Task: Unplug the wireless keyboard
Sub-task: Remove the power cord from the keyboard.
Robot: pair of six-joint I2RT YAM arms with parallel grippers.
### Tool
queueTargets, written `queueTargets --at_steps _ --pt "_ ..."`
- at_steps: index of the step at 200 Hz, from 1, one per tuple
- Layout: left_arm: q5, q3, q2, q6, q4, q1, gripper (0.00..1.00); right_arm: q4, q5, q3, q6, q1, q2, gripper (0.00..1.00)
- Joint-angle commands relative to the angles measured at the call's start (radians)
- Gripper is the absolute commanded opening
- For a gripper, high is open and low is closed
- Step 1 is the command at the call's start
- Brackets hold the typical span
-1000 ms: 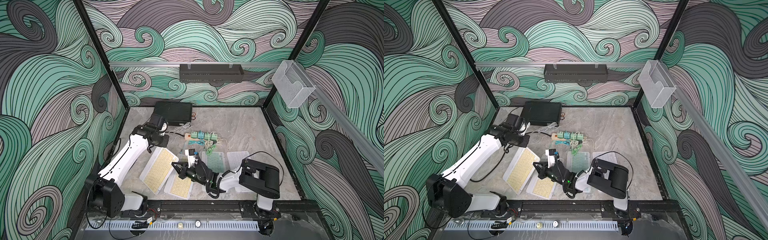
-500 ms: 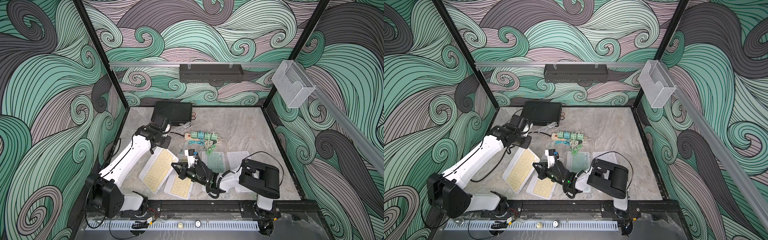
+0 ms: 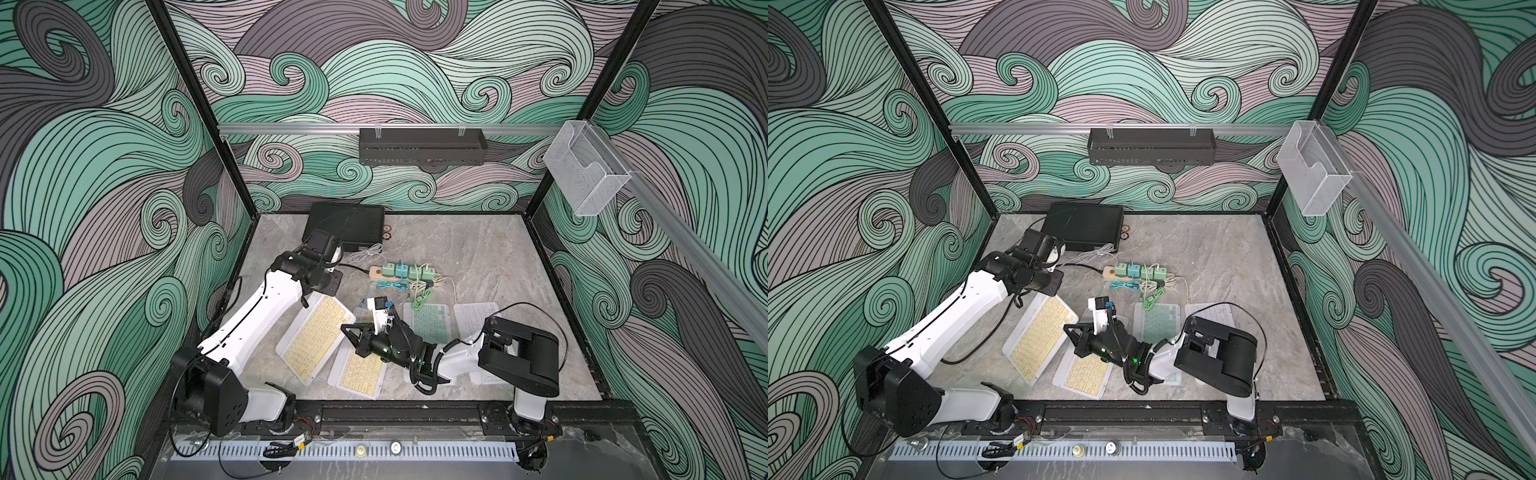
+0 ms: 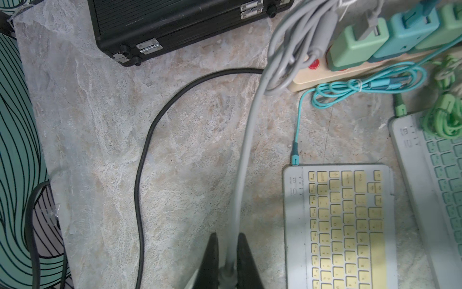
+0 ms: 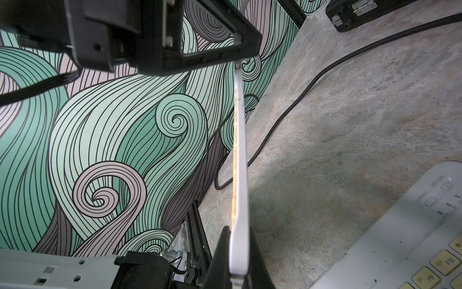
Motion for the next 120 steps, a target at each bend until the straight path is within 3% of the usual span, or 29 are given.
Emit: queueTargets --at_steps 1,23,86,120 --pt "0.139 0.043 -0.043 -0.088 0.111 -0.004 0.0 -0.019 -0.052 0.02 0.013 0.004 -0.006 0.0" --pt "0.162 0.046 -0.025 -0.088 0.15 -0.003 0.0 -0.017 -0.05 0.014 0.013 0.004 -0.009 0.0" --pt "-0.012 0.086 0.019 0.082 0.026 -0.011 0.0 -0.018 -0.048 0.016 0.01 0.004 -0.01 0.0" --pt "0.0 0.024 -0.04 0.135 0.127 -0.011 0.0 -0.014 -0.053 0.017 0.018 0.004 -0.002 0.0"
